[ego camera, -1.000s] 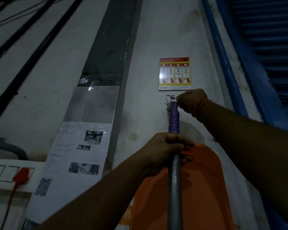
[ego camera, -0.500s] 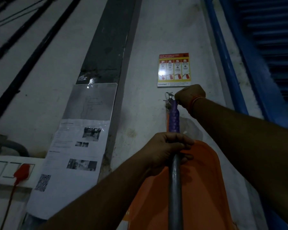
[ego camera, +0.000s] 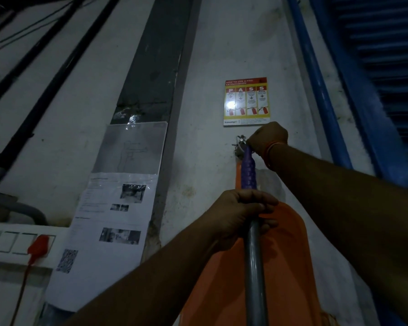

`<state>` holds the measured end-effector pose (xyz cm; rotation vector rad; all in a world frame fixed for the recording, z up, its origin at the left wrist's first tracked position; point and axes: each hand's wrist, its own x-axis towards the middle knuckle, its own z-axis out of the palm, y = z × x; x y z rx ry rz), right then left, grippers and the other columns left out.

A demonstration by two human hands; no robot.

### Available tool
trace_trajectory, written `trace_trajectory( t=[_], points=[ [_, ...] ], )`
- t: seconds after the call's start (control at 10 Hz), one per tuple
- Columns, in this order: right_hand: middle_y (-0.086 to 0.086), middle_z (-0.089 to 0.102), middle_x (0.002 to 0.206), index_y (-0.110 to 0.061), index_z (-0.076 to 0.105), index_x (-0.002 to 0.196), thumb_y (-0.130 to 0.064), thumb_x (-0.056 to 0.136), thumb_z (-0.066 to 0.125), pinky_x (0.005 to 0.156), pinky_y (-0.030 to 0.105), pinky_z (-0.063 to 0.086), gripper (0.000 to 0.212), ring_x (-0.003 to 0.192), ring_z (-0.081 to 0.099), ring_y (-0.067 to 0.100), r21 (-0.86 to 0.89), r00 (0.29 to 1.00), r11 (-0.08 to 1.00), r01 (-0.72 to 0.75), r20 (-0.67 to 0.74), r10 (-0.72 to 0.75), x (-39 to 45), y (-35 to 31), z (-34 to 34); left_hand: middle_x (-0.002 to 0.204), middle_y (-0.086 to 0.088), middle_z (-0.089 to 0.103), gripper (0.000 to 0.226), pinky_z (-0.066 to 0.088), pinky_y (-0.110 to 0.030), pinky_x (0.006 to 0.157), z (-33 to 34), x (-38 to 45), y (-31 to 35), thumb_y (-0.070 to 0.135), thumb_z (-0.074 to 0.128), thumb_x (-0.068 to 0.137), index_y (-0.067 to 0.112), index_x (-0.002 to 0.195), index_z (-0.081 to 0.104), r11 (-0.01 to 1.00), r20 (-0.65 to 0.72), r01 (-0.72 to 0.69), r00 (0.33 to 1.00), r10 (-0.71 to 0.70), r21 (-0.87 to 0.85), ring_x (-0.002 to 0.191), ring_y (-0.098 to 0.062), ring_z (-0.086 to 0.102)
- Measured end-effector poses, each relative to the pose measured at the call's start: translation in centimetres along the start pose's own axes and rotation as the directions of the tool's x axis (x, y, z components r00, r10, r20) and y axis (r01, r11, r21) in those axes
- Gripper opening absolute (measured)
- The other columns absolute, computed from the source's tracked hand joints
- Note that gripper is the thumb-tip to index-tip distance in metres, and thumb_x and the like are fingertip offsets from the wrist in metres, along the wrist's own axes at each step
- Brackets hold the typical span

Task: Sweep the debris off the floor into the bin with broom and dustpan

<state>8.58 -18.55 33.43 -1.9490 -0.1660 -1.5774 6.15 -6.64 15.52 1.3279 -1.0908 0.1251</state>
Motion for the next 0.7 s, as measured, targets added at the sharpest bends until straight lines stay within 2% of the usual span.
trace_trajectory(
  t=[0.2, 0.3, 0.4, 0.5, 0.6, 0.7],
  points=[
    [0.007, 0.074, 0.090, -0.006, 0.075, 0.093, -0.029, 0.075, 0.079, 0.074, 0.030, 0.057, 0.029, 0.082, 0.068, 0.017, -0.067, 0.997, 0.995, 0.075, -0.016, -0.076, -0.7, 0.3, 0.0, 0.103, -0.010, 0.072, 0.025, 0.059, -0.035, 0.079, -0.3, -0.8, -0.9, -0.001, 0.053, 0.097, 0.010, 0.101, 0.075, 1.000, 0.032, 0.023, 0.999, -0.023, 0.007, 0.091, -0.030, 0.071],
    [0.005, 0.074, 0.090, -0.007, 0.077, 0.092, -0.023, 0.077, 0.078, 0.068, 0.024, 0.053, 0.022, 0.083, 0.067, 0.016, -0.042, 0.995, 0.994, 0.097, -0.016, -0.098, -1.4, 0.9, -0.2, 0.103, -0.010, 0.072, 0.023, 0.059, -0.035, 0.079, -0.6, -1.3, -1.5, -0.001, 0.054, 0.097, 0.007, 0.105, 0.074, 1.000, 0.033, 0.021, 0.999, -0.021, 0.001, 0.089, -0.028, 0.071],
    [0.006, 0.074, 0.090, -0.009, 0.077, 0.094, -0.017, 0.079, 0.075, 0.055, 0.014, 0.042, 0.017, 0.076, 0.063, 0.012, 0.012, 0.995, 0.995, 0.102, -0.014, -0.102, -2.0, 1.4, -0.5, 0.105, -0.013, 0.071, 0.023, 0.059, -0.035, 0.080, -0.9, -1.6, -2.1, 0.000, 0.055, 0.097, 0.008, 0.104, 0.075, 1.000, 0.017, 0.025, 1.000, -0.025, 0.005, 0.090, -0.030, 0.071],
    [0.005, 0.074, 0.088, -0.009, 0.077, 0.094, -0.018, 0.079, 0.075, 0.054, 0.014, 0.043, 0.017, 0.070, 0.059, 0.008, -0.004, 0.991, 0.991, 0.133, 0.009, -0.133, -2.4, 1.6, -0.5, 0.102, -0.011, 0.073, 0.024, 0.060, -0.035, 0.080, -0.9, -2.0, -2.2, -0.001, 0.055, 0.096, 0.010, 0.097, 0.076, 0.997, -0.017, -0.003, 1.000, 0.004, 0.071, 0.090, -0.029, 0.072],
    [0.006, 0.073, 0.089, -0.009, 0.076, 0.095, -0.020, 0.082, 0.073, 0.062, 0.020, 0.050, 0.017, 0.072, 0.061, 0.011, -0.012, 0.990, 0.990, 0.142, 0.026, -0.141, -3.4, 1.4, -1.0, 0.101, -0.002, 0.072, 0.021, 0.061, -0.031, 0.078, -0.9, -2.5, -2.2, 0.001, 0.057, 0.096, 0.013, 0.099, 0.074, 0.969, -0.021, -0.038, 0.999, 0.044, 0.244, 0.092, -0.026, 0.073],
    [0.005, 0.072, 0.088, -0.009, 0.075, 0.095, -0.023, 0.086, 0.070, 0.056, 0.019, 0.045, 0.017, 0.066, 0.057, 0.008, -0.024, 0.988, 0.987, 0.157, 0.007, -0.157, -4.9, 1.5, -1.6, 0.105, -0.001, 0.070, 0.016, 0.059, -0.036, 0.087, -1.1, -2.9, -2.7, 0.010, 0.063, 0.095, 0.019, 0.102, 0.074, 0.878, -0.025, -0.077, 0.995, 0.100, 0.472, 0.097, -0.020, 0.069]
  ],
)
